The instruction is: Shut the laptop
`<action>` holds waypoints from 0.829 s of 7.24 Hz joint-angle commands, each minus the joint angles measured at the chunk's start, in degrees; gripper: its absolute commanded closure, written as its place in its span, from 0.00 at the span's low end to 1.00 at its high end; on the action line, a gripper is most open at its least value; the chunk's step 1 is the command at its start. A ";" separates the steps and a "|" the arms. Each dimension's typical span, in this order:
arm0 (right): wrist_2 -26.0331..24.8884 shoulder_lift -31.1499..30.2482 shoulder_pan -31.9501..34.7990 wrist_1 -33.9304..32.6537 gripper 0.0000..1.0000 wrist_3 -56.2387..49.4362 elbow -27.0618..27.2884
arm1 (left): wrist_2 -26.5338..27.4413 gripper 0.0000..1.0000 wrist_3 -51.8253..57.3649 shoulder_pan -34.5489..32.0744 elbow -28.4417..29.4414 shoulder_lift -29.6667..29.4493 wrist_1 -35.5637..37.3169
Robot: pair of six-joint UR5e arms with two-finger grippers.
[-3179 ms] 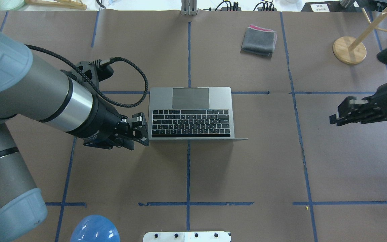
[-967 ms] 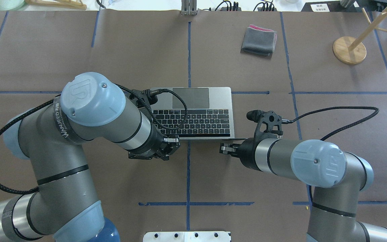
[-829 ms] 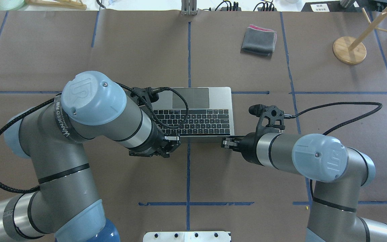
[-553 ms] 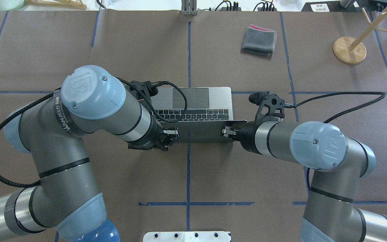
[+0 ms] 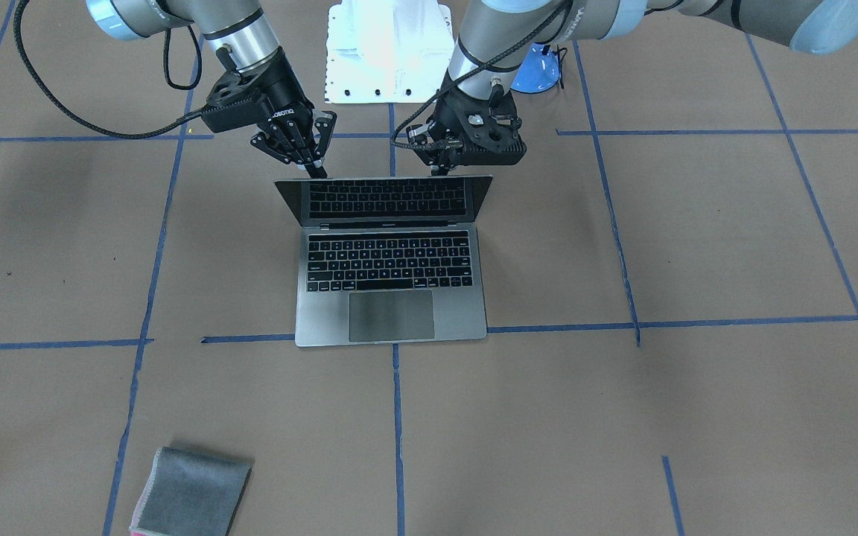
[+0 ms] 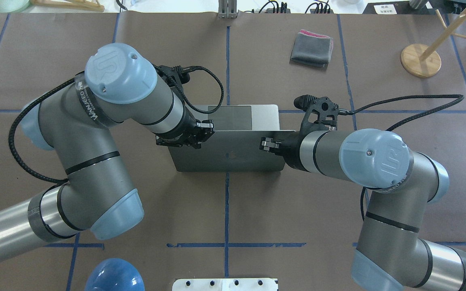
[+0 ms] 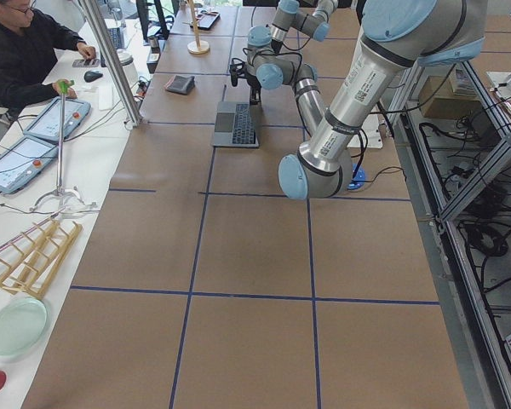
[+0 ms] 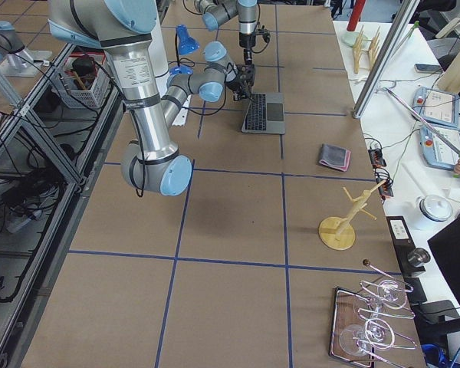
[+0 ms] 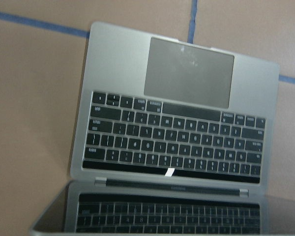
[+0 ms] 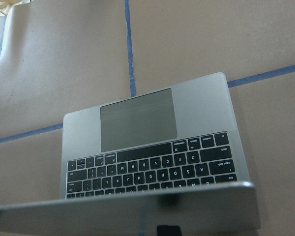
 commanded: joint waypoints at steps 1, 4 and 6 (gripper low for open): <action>0.33 2.28 1.87 0.03 1.00 -1.52 -3.45 | -0.07 0.99 0.44 -0.99 2.99 -0.36 -2.39; 3.22 5.98 5.56 0.29 1.00 -3.90 -10.22 | -0.07 0.99 0.35 -1.61 6.32 -2.20 -3.52; 3.84 7.22 6.53 0.38 1.00 -5.04 -12.52 | -0.16 1.00 0.44 -3.00 10.88 -2.91 -7.47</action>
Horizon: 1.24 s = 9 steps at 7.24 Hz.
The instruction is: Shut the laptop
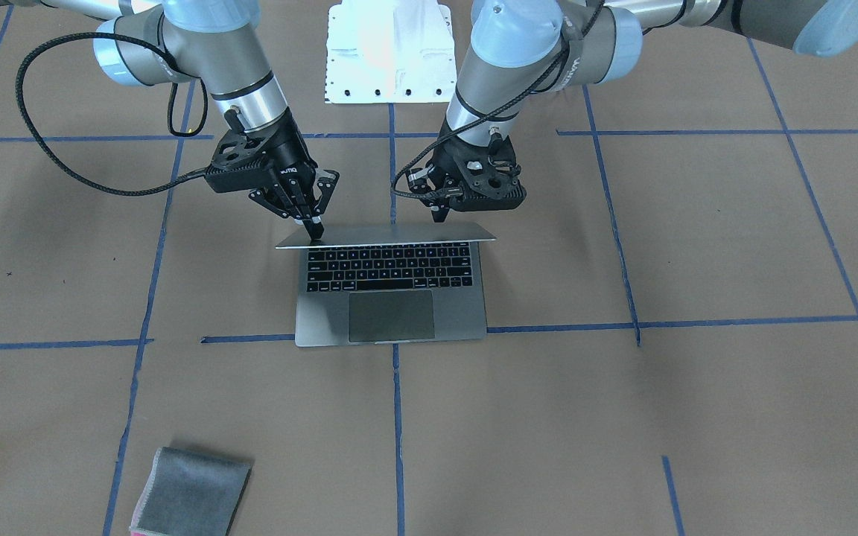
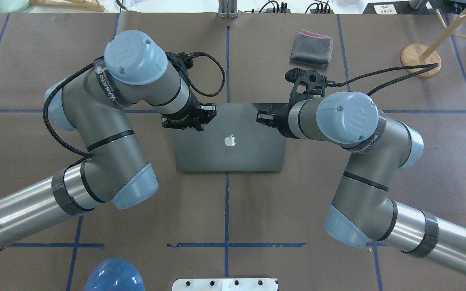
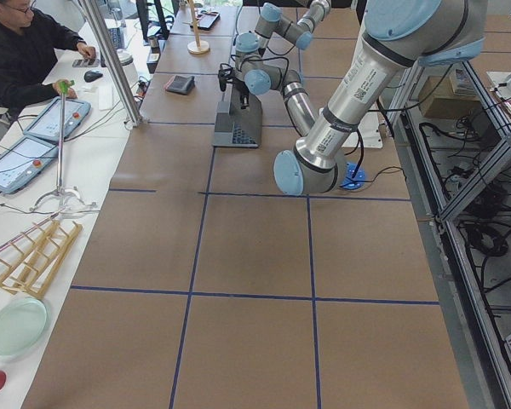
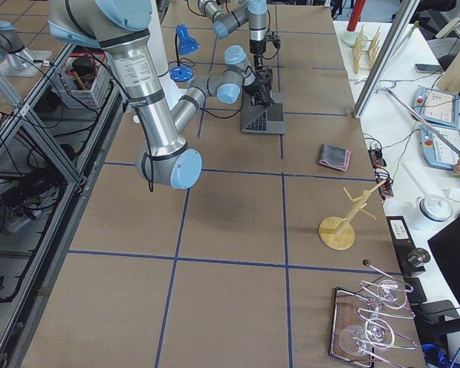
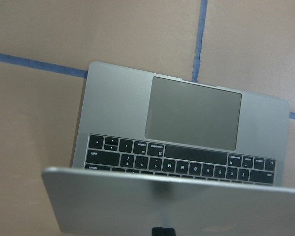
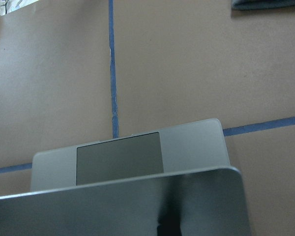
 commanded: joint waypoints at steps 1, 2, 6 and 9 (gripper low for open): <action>0.61 0.85 0.83 0.13 1.00 -1.00 -2.22 | -0.15 1.00 1.29 -1.28 6.59 -1.82 -3.94; 0.87 2.07 1.18 0.22 1.00 -1.09 -4.22 | -0.15 1.00 1.39 -1.54 8.71 -2.35 -5.18; 1.31 7.43 1.80 0.74 1.00 -1.97 -13.54 | -0.15 1.00 2.08 -1.63 11.28 -2.45 -6.60; 6.73 8.50 4.86 1.70 1.00 -3.71 -14.44 | 0.02 1.00 2.27 -1.81 18.01 -3.67 -13.15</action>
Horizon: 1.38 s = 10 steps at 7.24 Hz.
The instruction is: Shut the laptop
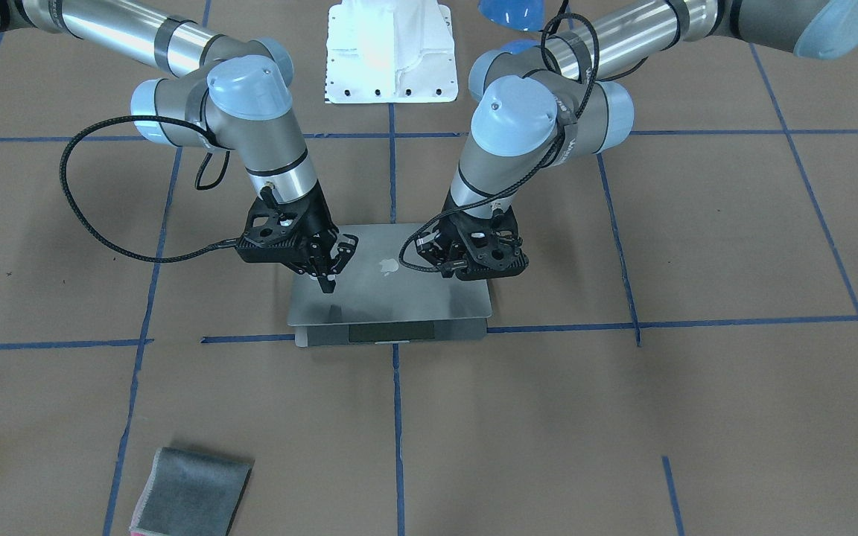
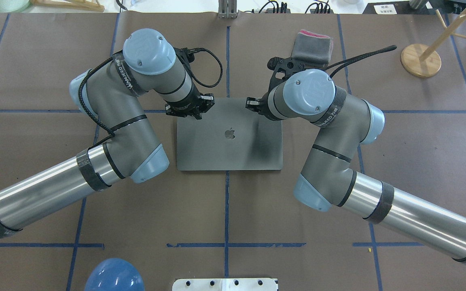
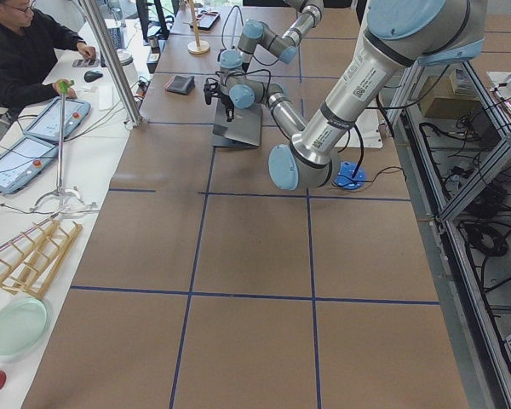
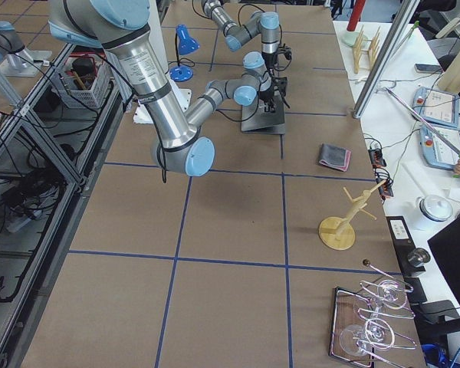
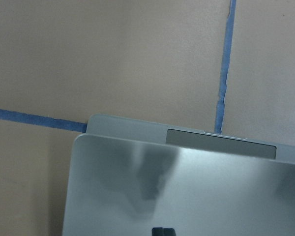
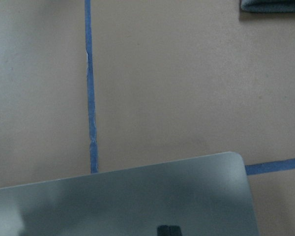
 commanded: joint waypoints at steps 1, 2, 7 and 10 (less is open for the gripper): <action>4.58 -0.02 2.62 2.23 1.00 -1.70 0.06 | 0.08 1.00 0.05 -0.42 7.46 -2.62 -5.22; 6.42 -0.02 3.67 2.33 1.00 -1.70 0.23 | 0.08 1.00 0.05 -0.42 9.59 -2.90 -6.72; 14.70 -0.72 8.86 2.16 0.98 -1.71 2.52 | -0.01 1.00 0.05 -0.16 13.30 -2.99 -8.84; 16.80 -1.42 10.71 1.55 0.88 -1.79 3.82 | -0.01 0.84 -0.04 -0.25 13.04 -3.08 -9.37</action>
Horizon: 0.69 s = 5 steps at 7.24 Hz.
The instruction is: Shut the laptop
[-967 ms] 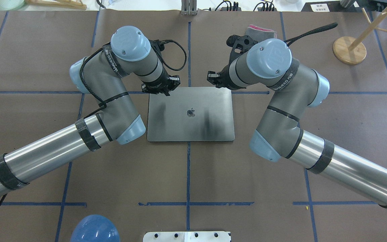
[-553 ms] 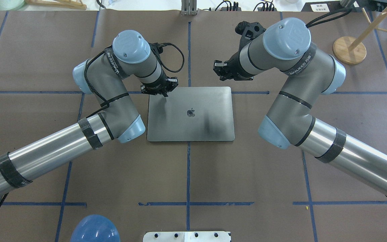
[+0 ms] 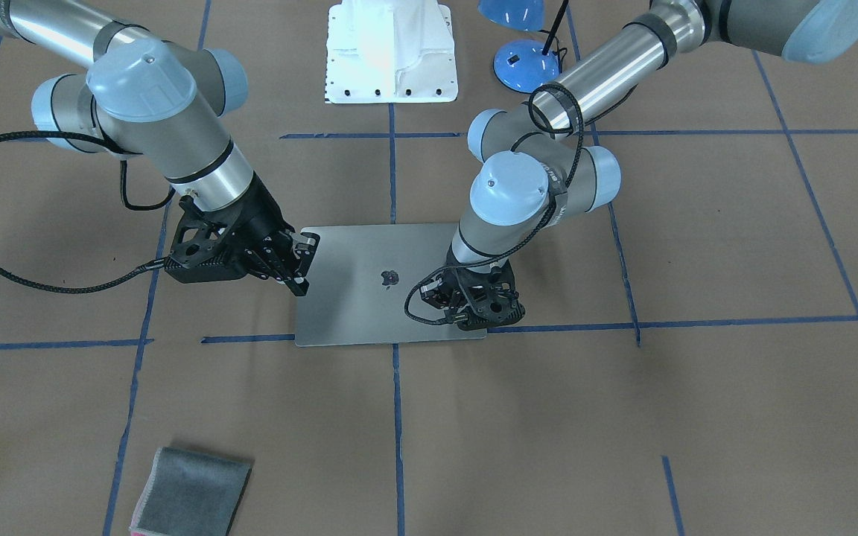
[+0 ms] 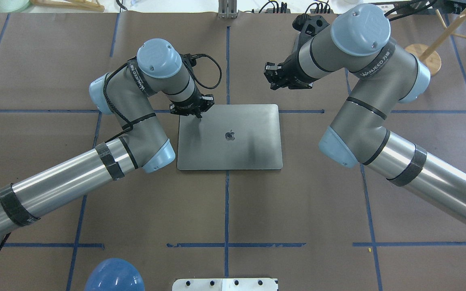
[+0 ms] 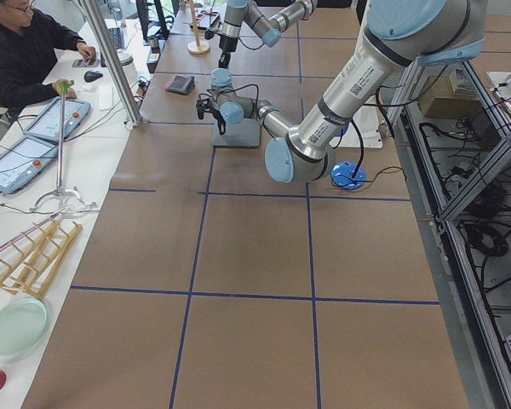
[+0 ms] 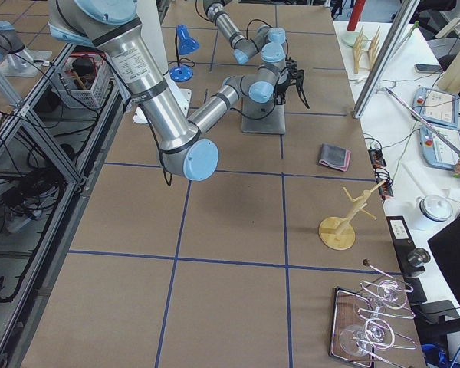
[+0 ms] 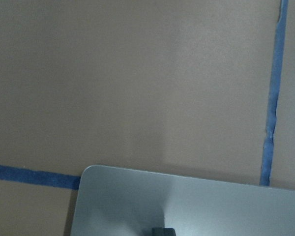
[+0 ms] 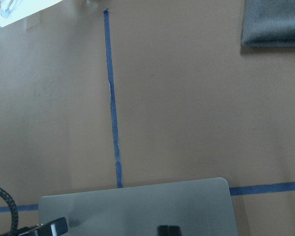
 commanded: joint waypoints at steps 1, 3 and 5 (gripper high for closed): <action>4.70 -2.22 3.26 -0.54 0.32 0.06 2.64 | -0.09 0.01 0.10 -0.18 -0.53 0.00 0.04; 7.18 -7.39 6.00 -1.50 0.00 -0.20 7.29 | -6.80 0.01 -0.07 -4.81 -5.35 0.88 4.41; 7.99 -11.35 7.33 -14.95 0.00 -10.24 16.39 | -13.26 0.01 0.45 -9.39 -9.99 5.24 5.75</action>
